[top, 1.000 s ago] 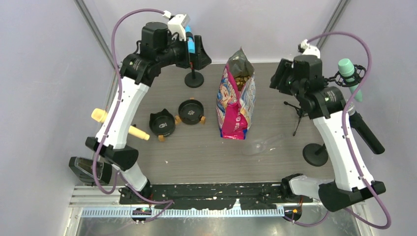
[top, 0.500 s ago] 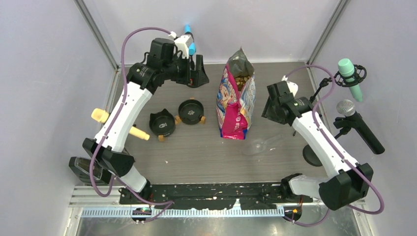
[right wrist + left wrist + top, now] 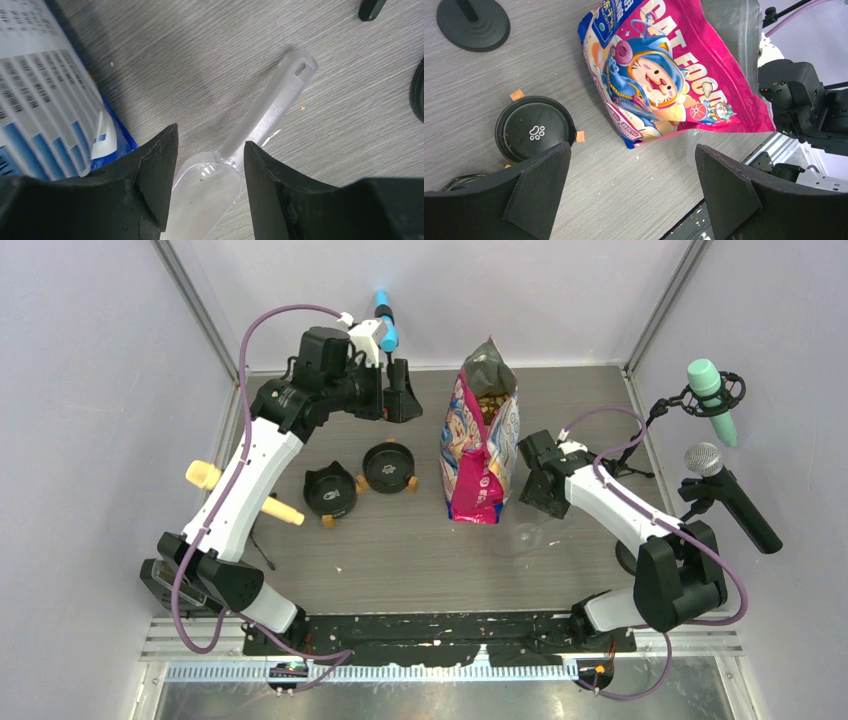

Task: Serve the pet food
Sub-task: Pick up the spatula from the center of the board.

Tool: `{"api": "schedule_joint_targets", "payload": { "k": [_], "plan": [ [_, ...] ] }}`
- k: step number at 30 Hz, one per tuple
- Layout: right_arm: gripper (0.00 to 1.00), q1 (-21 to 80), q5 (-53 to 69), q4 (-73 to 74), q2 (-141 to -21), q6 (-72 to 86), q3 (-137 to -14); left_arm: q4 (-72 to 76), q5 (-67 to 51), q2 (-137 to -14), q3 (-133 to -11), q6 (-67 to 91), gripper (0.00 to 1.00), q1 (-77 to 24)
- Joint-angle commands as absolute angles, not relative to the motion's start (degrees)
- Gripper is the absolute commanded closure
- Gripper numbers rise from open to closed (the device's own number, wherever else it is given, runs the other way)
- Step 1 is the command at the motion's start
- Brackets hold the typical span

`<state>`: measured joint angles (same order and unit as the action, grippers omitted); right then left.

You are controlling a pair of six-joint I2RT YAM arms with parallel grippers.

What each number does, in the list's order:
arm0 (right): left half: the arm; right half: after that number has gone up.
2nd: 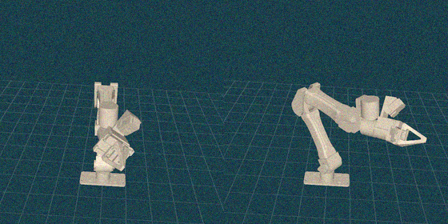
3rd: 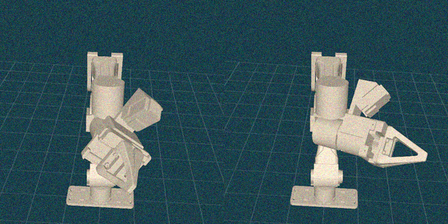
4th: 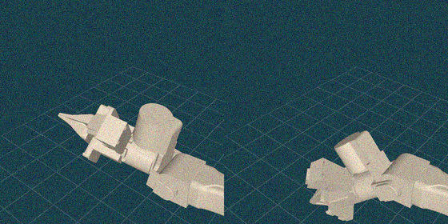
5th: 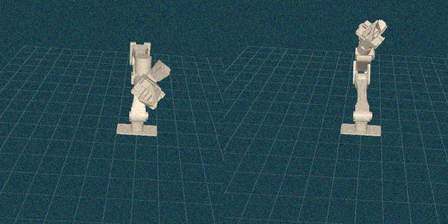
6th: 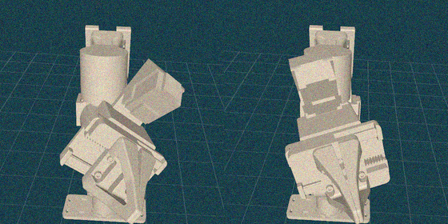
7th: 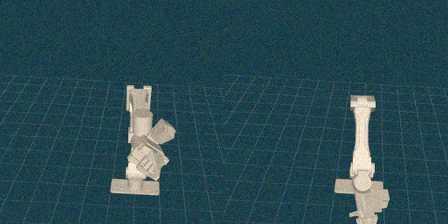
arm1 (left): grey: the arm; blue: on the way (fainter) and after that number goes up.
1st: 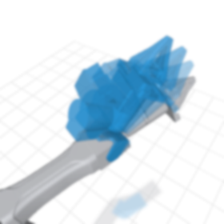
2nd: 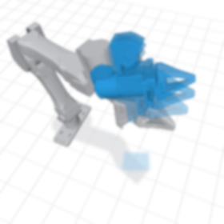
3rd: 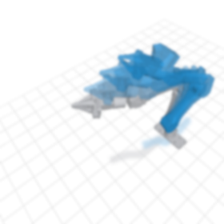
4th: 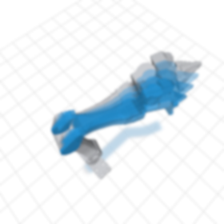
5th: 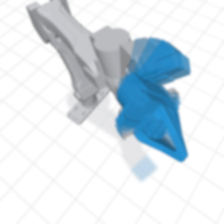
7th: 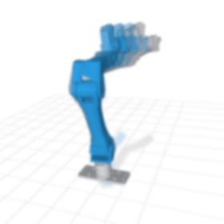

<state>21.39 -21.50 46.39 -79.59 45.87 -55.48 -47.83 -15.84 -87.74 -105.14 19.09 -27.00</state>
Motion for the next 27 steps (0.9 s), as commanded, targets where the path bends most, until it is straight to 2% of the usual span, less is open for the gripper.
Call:
{"api": "schedule_joint_targets", "payload": {
  "k": [1,8,20,24,27],
  "plan": [
    [0.42,21.8,-24.8,44.3,-80.1,51.0,-53.1,-45.3,-16.4,-85.7,-104.0,18.7,0.01,-27.0],
    [0.32,21.7,-25.5,46.6,-82.6,55.3,-51.4,-45.2,-17.2,-85.5,-102.9,18.4,0.01,-27.0],
    [0.32,21.2,-21.8,44.1,-83.1,58.7,-47.3,-45.8,-16.3,-85.4,-103.4,18.5,0.01,-27.0],
    [0.41,21.2,-20.6,41.7,-82.8,60.2,-46.1,-46.4,-15.4,-84.9,-104.3,18.0,0.01,-27.0],
    [0.60,21.2,-22.1,41.5,-83.0,60.4,-46.6,-47.4,-14.9,-84.8,-104.9,17.1,0.01,-27.0]
  ]
}}
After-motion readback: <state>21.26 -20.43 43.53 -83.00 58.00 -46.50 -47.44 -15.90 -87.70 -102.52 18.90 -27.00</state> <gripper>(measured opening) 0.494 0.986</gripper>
